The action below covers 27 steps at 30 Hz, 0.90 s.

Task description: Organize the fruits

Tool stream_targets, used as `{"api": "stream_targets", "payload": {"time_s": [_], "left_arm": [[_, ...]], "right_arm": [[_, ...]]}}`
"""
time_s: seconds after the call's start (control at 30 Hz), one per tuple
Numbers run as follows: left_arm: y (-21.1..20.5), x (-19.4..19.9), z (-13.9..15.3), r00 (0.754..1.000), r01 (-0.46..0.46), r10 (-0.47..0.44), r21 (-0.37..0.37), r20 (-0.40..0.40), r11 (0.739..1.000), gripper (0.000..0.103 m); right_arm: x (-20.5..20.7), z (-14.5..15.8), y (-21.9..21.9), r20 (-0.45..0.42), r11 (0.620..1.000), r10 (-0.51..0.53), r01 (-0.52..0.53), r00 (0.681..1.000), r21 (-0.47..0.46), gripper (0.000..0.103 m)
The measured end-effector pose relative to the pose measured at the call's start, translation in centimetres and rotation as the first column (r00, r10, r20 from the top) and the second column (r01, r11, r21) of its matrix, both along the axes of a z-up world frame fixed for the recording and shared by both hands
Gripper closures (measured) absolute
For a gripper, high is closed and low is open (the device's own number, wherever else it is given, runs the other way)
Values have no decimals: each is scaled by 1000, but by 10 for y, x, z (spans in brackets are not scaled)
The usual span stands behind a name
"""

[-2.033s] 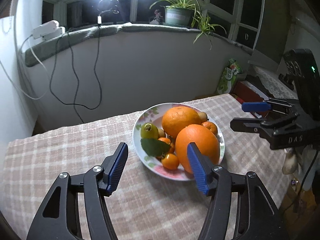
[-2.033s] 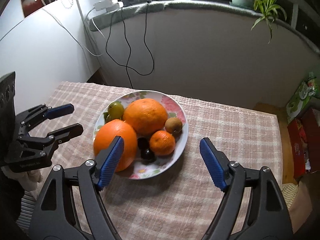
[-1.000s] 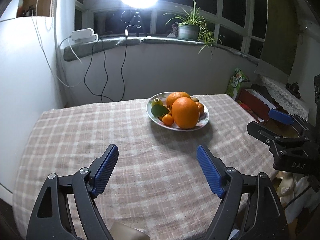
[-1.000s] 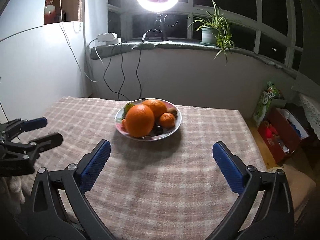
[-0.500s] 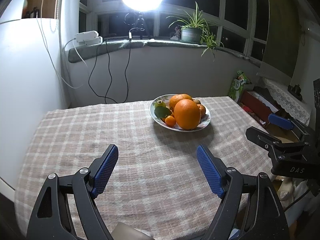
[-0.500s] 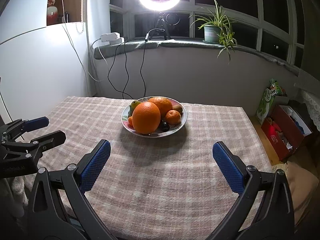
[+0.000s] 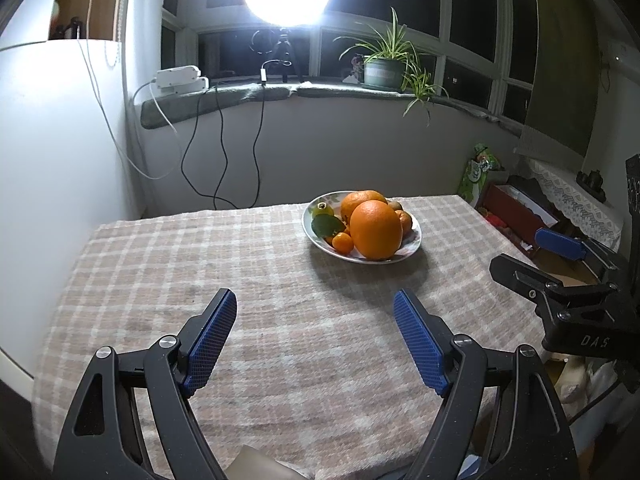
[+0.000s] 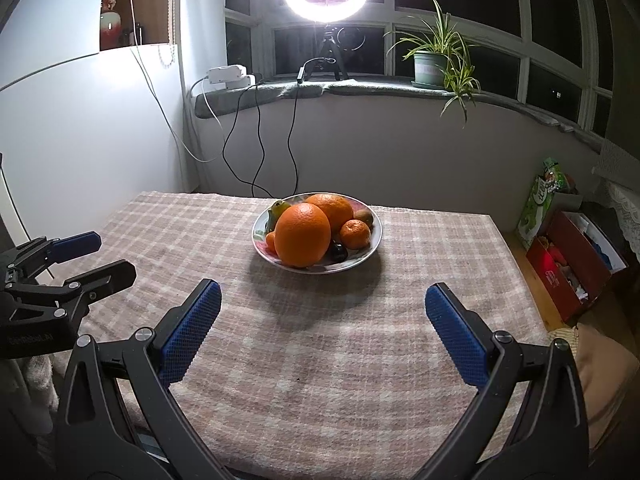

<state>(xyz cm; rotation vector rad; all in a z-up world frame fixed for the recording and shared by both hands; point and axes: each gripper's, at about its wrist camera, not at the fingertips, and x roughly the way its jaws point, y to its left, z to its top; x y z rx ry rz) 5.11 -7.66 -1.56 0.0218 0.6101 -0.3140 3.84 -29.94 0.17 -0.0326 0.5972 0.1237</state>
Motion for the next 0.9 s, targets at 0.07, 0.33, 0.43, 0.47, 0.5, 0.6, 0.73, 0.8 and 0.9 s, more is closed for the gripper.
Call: {"api": "stream_targets", "payload": {"time_s": [0.07, 0.33, 0.43, 0.47, 0.5, 0.6, 0.73, 0.8, 0.9], "left_arm": [[1, 0, 0, 1000, -2, 2, 0, 0, 1000, 22], [1, -2, 0, 1000, -3, 3, 1, 5, 1000, 22], [1, -3, 0, 1000, -2, 2, 3, 4, 1000, 22], [1, -3, 1, 1000, -2, 2, 2, 4, 1000, 22], [1, -3, 1, 1000, -2, 2, 1, 4, 1000, 22], [1, -3, 0, 1000, -2, 2, 2, 6, 1000, 22], [2, -3, 1, 1000, -6, 6, 3, 4, 1000, 22], [2, -3, 1, 1000, -7, 7, 3, 3, 1000, 22], [3, -3, 1, 1000, -8, 8, 4, 4, 1000, 22]], "right_arm": [[-1, 0, 1, 0, 1000, 0, 0, 1000, 2, 0], [-4, 0, 5, -2, 1000, 7, -7, 1000, 2, 0], [-6, 0, 7, -2, 1000, 4, -4, 1000, 2, 0], [-6, -1, 7, -3, 1000, 5, -5, 1000, 1, 0], [-6, 0, 7, -3, 1000, 5, -5, 1000, 3, 0], [-6, -1, 8, -4, 1000, 7, -7, 1000, 3, 0], [-6, -1, 8, -5, 1000, 7, -7, 1000, 3, 0], [-6, -1, 8, -5, 1000, 5, -5, 1000, 2, 0], [-6, -1, 8, -6, 1000, 6, -6, 1000, 5, 0]]}}
